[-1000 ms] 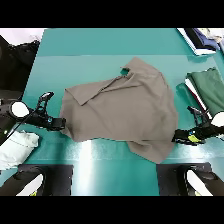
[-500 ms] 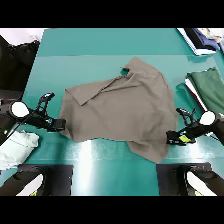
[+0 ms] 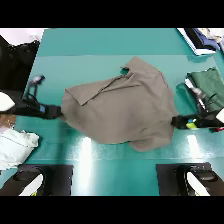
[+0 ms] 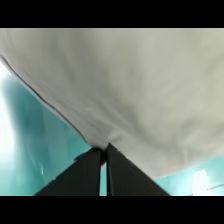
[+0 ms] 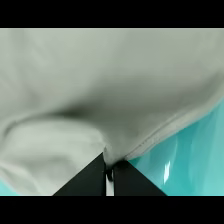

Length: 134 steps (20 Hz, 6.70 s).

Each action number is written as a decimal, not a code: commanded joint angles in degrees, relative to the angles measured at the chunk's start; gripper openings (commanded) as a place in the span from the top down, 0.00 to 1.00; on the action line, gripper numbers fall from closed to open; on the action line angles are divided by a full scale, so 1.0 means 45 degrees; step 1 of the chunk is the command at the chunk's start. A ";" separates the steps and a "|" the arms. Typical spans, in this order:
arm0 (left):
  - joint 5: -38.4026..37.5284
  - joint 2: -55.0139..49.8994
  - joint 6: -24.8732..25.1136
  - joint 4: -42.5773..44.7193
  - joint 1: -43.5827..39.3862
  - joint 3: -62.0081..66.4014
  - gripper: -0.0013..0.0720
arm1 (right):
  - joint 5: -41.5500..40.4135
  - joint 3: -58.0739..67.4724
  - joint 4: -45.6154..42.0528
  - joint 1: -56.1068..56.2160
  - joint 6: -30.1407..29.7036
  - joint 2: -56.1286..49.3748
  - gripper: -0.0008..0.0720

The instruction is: Fold the shirts.

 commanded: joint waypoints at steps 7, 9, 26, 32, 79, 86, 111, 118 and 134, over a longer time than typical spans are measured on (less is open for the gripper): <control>-0.0282 0.0559 0.0015 -0.0175 0.0000 0.9471 0.95 | -0.2390 0.6887 0.0000 0.0010 -0.0015 0.0986 0.95; -0.0073 0.0559 0.0015 -0.0175 0.0000 1.1468 0.95 | -0.2973 0.8165 0.0000 0.0010 -0.0194 0.0986 0.95; -0.0792 0.0559 0.0000 -0.3949 0.0000 1.5931 0.95 | -0.0369 1.8690 -0.1909 0.0010 -0.1268 -0.0923 0.95; -0.3793 0.0515 -0.0034 0.0393 0.0000 1.1312 0.95 | 0.2472 1.7369 -0.2011 0.0010 0.0350 -0.3385 0.95; 0.1729 -0.5591 0.0491 0.2618 0.0000 0.2720 0.24 | 0.1248 1.1604 -0.1418 -0.1423 -0.1588 -1.1565 0.44; 0.0223 -0.2939 -0.1239 0.2336 0.0000 -0.0641 0.24 | 0.1219 0.8466 -0.1190 -0.1962 -0.1598 -0.7985 0.44; 0.2006 -0.1389 0.0102 -0.1496 -0.0029 -0.4435 0.84 | 0.0525 0.5824 -0.1185 -0.1564 -0.1583 -0.4949 0.44; 0.1545 -0.1384 0.0461 -0.1384 -0.0024 -0.4235 0.95 | 0.2040 0.5780 -0.1389 -0.1579 -0.1588 -0.4945 0.44; -0.0544 -0.1321 0.1015 -0.0641 -0.0024 -0.2924 0.95 | 0.1496 -0.0840 -0.0165 -0.2599 -0.1574 -0.4940 0.44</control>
